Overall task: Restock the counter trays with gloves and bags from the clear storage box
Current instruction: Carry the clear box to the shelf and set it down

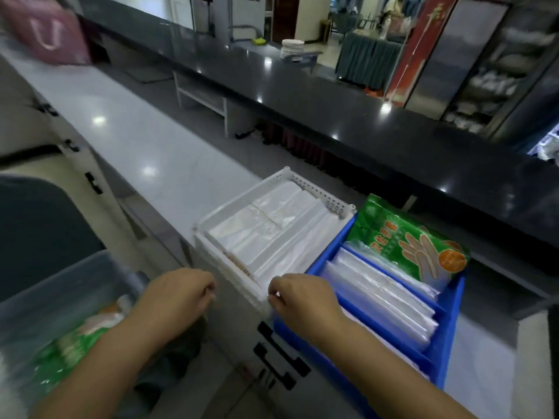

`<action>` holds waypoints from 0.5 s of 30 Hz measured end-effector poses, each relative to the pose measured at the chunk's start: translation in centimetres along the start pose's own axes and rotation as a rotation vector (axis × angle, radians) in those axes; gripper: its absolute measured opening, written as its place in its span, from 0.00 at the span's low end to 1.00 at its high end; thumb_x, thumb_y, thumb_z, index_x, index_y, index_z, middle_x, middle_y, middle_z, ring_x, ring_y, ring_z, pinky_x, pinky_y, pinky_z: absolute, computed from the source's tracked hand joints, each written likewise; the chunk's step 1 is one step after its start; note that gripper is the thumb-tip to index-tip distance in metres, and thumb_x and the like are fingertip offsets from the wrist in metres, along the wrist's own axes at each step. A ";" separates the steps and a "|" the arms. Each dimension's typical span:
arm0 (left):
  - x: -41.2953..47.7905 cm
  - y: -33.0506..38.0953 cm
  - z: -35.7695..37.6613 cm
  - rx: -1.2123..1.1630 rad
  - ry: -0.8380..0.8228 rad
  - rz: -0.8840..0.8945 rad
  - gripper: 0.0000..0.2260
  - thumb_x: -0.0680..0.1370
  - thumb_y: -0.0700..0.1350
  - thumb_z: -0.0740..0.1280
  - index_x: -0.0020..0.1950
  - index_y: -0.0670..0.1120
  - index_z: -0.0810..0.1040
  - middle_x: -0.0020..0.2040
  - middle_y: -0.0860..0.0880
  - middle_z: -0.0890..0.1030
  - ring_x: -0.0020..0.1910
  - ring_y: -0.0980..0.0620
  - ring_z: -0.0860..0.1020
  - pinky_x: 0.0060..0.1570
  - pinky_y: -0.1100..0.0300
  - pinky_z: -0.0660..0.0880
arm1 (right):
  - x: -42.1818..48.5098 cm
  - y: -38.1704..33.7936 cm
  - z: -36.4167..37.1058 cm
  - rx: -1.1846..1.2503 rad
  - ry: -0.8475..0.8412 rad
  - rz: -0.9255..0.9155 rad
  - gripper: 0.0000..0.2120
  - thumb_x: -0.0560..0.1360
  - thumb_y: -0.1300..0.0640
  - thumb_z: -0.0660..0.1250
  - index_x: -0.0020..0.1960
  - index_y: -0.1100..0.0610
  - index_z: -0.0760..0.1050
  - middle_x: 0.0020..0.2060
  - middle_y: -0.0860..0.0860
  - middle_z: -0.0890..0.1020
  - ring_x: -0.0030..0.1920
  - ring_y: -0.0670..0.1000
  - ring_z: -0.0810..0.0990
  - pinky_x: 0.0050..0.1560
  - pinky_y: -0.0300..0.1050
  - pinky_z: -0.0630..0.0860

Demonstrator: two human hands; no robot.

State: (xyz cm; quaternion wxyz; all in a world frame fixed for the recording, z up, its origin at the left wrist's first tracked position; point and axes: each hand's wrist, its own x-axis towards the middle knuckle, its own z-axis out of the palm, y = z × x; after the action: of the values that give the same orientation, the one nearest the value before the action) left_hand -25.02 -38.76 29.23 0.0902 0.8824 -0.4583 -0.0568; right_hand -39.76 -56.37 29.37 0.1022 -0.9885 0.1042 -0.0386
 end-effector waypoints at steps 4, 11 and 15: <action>-5.5 -7.3 -0.4 -0.037 0.025 -0.038 0.04 0.76 0.51 0.63 0.42 0.54 0.75 0.41 0.55 0.78 0.39 0.55 0.74 0.36 0.58 0.70 | 1.6 -7.8 2.9 0.007 0.012 -0.041 0.11 0.77 0.52 0.57 0.46 0.56 0.75 0.41 0.54 0.81 0.42 0.57 0.78 0.34 0.46 0.66; -16.0 -20.3 -0.5 -0.036 0.035 -0.154 0.06 0.75 0.51 0.65 0.49 0.54 0.79 0.48 0.51 0.82 0.48 0.49 0.78 0.36 0.58 0.65 | 3.4 -22.0 9.6 0.053 -0.035 -0.076 0.09 0.76 0.51 0.60 0.43 0.55 0.75 0.39 0.53 0.80 0.38 0.56 0.78 0.33 0.42 0.63; -20.9 -26.7 -0.6 0.009 -0.020 -0.273 0.09 0.75 0.52 0.64 0.53 0.55 0.77 0.53 0.51 0.81 0.53 0.49 0.77 0.43 0.59 0.70 | 4.4 -27.2 12.3 0.064 -0.084 -0.044 0.09 0.75 0.51 0.60 0.40 0.53 0.75 0.37 0.51 0.81 0.36 0.53 0.78 0.33 0.43 0.67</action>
State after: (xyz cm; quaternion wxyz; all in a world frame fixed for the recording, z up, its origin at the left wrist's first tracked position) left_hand -15.54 -6.54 24.49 0.0733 0.9362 -0.3353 -0.0754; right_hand -28.93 -28.87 23.30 0.1370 -0.9876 0.0767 -0.0027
